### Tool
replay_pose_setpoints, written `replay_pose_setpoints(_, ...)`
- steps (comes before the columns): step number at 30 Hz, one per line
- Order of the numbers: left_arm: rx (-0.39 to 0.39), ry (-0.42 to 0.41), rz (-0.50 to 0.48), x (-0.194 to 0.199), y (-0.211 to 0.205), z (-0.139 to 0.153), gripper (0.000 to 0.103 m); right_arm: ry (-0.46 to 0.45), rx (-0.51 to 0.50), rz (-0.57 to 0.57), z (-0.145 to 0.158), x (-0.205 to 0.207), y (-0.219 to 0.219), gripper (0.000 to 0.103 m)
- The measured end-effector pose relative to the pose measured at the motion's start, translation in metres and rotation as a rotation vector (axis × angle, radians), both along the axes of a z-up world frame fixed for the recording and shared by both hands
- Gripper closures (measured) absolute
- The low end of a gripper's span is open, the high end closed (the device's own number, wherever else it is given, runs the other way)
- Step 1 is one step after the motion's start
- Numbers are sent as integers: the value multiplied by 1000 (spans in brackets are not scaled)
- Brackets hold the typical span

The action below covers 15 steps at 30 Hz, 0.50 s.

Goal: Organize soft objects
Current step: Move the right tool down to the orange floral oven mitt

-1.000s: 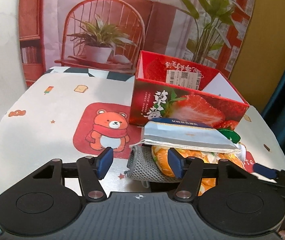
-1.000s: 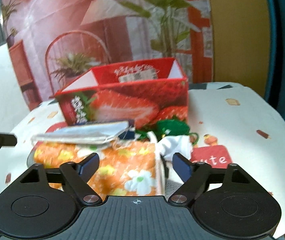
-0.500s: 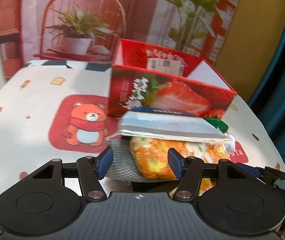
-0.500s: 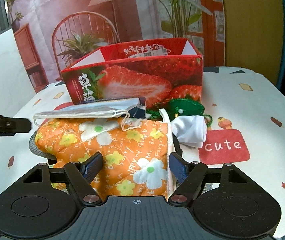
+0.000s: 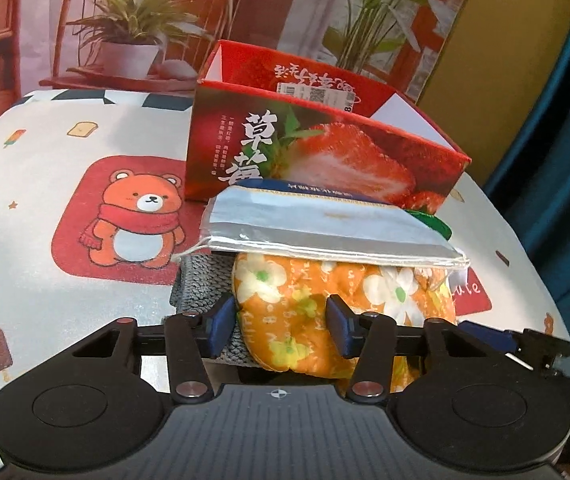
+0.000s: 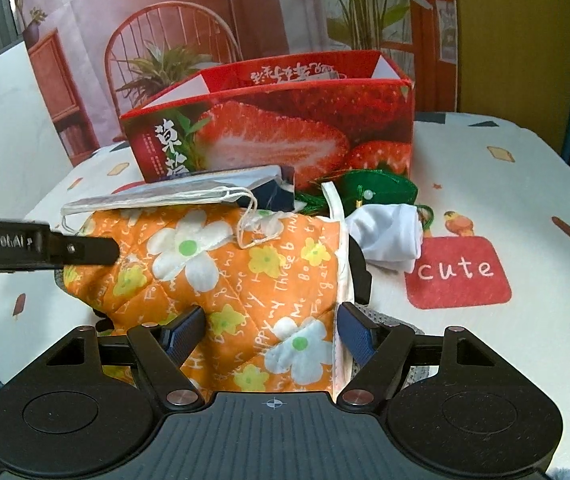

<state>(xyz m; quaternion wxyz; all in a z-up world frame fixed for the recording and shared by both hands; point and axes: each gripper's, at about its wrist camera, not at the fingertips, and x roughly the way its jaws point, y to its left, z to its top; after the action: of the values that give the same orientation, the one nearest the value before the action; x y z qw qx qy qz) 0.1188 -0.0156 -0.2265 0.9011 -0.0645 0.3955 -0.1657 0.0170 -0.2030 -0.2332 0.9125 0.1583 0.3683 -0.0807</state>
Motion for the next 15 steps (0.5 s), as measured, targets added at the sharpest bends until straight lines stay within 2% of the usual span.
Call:
replay_pose_setpoints(3,-1,1,0,-3,3,-2,64,-2,6,0,0,-1,0,32)
replay_pose_setpoints(5,-10,5,4,-3,6,-3,66,-6,10,-2,0,-1,-1,32)
replay_pose_setpoints(12,-1,14,3,-3,6,-6,66,3,33,-31,-4,-1,-8,24)
replay_pose_setpoints(15,3,18,3,-3,5,-8,66,3,51,-38,-6,0,-9,24)
